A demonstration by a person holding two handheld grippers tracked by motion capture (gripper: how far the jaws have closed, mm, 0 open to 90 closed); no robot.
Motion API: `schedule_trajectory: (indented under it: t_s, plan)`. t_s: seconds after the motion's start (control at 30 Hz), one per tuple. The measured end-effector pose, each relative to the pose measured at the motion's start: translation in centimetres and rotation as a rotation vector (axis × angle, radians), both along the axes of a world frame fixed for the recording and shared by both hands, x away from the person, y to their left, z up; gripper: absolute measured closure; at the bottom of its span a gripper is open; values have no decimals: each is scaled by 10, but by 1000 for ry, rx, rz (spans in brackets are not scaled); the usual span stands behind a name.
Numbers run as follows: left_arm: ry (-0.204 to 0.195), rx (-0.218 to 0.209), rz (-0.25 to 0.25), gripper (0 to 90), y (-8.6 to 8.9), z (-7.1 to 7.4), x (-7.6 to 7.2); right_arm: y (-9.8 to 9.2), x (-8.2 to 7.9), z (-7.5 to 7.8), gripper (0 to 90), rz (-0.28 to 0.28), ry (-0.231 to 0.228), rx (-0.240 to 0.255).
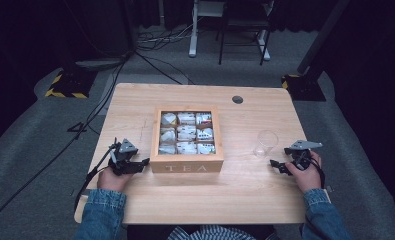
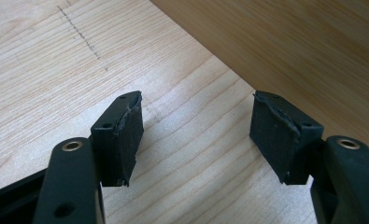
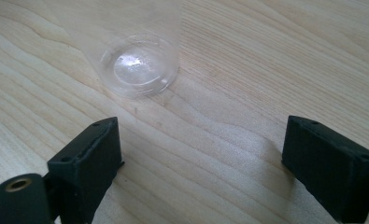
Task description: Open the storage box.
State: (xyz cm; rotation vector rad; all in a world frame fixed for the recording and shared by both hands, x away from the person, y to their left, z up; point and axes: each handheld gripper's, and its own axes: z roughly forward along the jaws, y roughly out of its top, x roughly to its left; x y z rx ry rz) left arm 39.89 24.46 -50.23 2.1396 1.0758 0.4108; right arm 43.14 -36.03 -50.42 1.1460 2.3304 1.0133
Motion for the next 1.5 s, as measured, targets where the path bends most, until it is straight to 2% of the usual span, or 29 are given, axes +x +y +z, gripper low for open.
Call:
schedule_trajectory:
  t_s: [0.13,0.23,0.27,0.3,0.43,0.53,0.63,0.77,0.8,0.87,0.97,1.0,1.1,1.23,1.3,1.43,1.5]
  plan:
    - [13,18,3,355,1,2,-1,0,0,0,121,0,0,0]
    - [12,-5,9,369,1,5,-2,0,0,0,121,0,0,0]
    - [2,-1,2,371,3,7,-1,0,0,0,122,0,0,0]
    - [2,-27,7,373,4,11,-2,0,0,0,121,0,0,0]
    - [-23,-51,2,387,3,21,-7,0,0,0,123,0,0,0]
    - [-11,-79,1,394,1,26,-9,0,-1,0,124,2,-1,0]
    - [-16,-96,3,399,1,31,-11,0,-1,0,123,2,-1,0]
    - [-36,-82,5,401,-3,38,-15,0,-1,0,124,2,-1,0]
    - [-55,-51,-17,401,-7,41,-16,0,-1,0,124,2,-1,0]
    - [-71,-41,-10,430,-9,44,-19,0,-1,0,123,2,0,0]
    - [-86,-45,-10,427,-8,48,-21,0,-1,0,124,2,0,0]
    - [-81,-94,-4,425,-7,51,-23,0,-1,0,123,1,0,0]
    - [-82,-116,-8,417,-5,54,-24,0,-1,0,123,1,0,1]
    - [-97,-140,-33,416,-6,62,-29,0,-1,0,123,2,-1,0]
    - [-113,-132,-51,416,-10,70,-34,0,-1,0,124,2,-1,0]
    - [-106,-133,-103,411,-17,75,-42,0,-1,0,123,1,0,1]
    - [-98,-111,-131,410,-21,74,-47,0,-1,0,123,2,-1,0]
